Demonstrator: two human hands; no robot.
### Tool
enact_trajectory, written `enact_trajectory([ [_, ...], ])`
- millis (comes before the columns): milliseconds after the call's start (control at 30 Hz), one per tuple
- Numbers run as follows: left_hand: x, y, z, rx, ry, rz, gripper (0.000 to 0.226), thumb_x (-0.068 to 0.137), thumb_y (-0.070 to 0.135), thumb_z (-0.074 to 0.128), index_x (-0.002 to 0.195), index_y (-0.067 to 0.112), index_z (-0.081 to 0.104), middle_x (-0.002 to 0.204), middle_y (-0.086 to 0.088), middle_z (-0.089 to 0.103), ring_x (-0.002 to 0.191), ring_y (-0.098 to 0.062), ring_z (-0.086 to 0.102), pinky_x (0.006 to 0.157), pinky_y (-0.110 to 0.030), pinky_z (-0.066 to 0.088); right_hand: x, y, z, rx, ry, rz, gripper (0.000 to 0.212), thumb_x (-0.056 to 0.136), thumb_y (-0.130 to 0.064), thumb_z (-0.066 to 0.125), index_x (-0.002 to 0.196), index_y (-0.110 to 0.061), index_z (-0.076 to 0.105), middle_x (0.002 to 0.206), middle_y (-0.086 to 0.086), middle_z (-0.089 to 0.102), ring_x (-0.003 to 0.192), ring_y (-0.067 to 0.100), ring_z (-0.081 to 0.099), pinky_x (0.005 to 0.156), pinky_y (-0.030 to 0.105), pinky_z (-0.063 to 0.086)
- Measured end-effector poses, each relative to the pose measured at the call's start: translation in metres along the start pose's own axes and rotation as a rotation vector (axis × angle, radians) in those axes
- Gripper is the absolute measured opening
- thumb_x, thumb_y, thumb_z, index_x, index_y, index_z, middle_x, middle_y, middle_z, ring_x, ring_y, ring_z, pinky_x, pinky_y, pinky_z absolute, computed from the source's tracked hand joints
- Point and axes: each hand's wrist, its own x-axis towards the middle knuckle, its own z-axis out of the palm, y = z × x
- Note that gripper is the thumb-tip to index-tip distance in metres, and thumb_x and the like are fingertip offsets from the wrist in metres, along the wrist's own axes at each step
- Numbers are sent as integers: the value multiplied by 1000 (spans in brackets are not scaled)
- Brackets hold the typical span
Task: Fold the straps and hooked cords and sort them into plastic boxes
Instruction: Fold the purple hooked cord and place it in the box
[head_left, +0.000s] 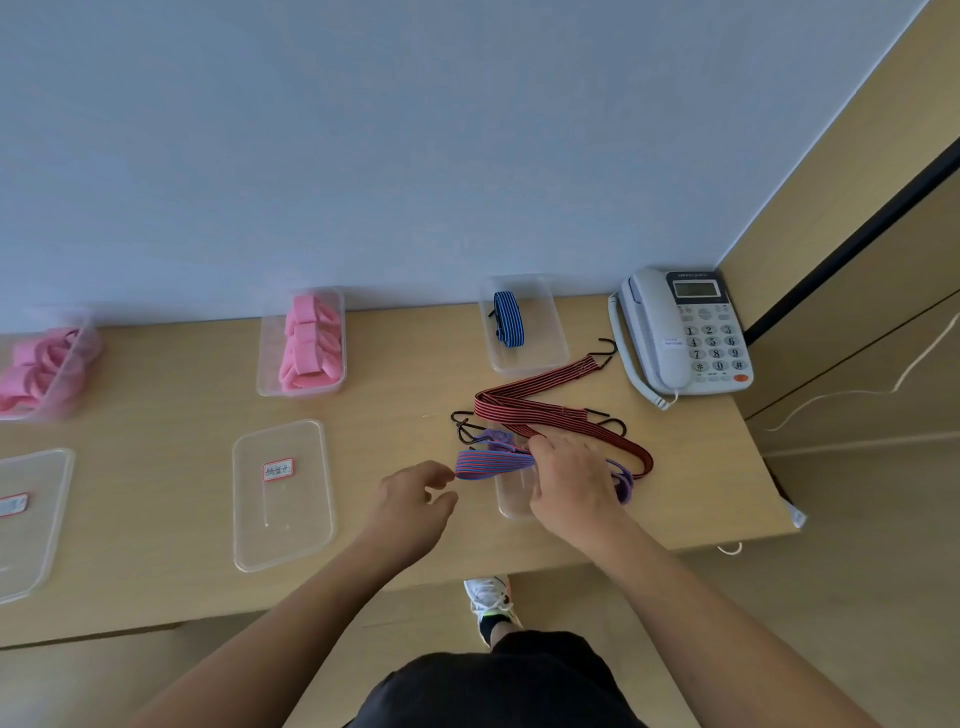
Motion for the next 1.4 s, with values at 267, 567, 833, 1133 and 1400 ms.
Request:
enact_trajectory([
  [267, -5, 12, -28, -1060, -145, -490, 19, 100, 18, 61, 104, 3, 70, 97, -18, 71, 81, -33, 68, 68, -40, 62, -23, -16, -26, 196, 241, -99, 23, 81, -12, 48, 98, -12, 63, 92, 1, 64, 89, 27, 57, 78, 36, 36],
  [567, -46, 27, -45, -998, -351, -300, 31, 98, 35, 65, 112, 7, 69, 98, -10, 75, 78, -24, 69, 68, -35, 57, -91, -49, -52, 372, 456, -260, 26, 74, -5, 55, 95, -12, 68, 85, 0, 66, 82, 27, 59, 73, 40, 48],
  [833, -96, 39, -35, -1009, -365, -115, 8, 90, 8, 69, 84, 8, 74, 76, -8, 72, 64, -20, 65, 70, -35, 55, -162, -57, -40, 403, 330, -243, 24, 78, -1, 55, 97, -10, 67, 85, 5, 67, 80, 30, 59, 69, 43, 47],
  [1133, -139, 65, -34, -812, -373, 113, 5, 92, 8, 72, 89, 6, 74, 77, -6, 69, 55, -11, 55, 55, -26, 54, -188, -38, -47, 625, -40, -106, 21, 74, -25, 74, 77, -39, 60, 77, -10, 69, 68, 6, 60, 70, 30, 51],
  [1400, -169, 106, -8, -640, -292, 184, 19, 94, 9, 68, 94, -9, 73, 77, -10, 64, 57, -14, 49, 53, -23, 49, -191, 23, -78, 713, 142, -25, 22, 82, -4, 71, 98, -19, 76, 84, -7, 73, 74, 8, 66, 71, 19, 52],
])
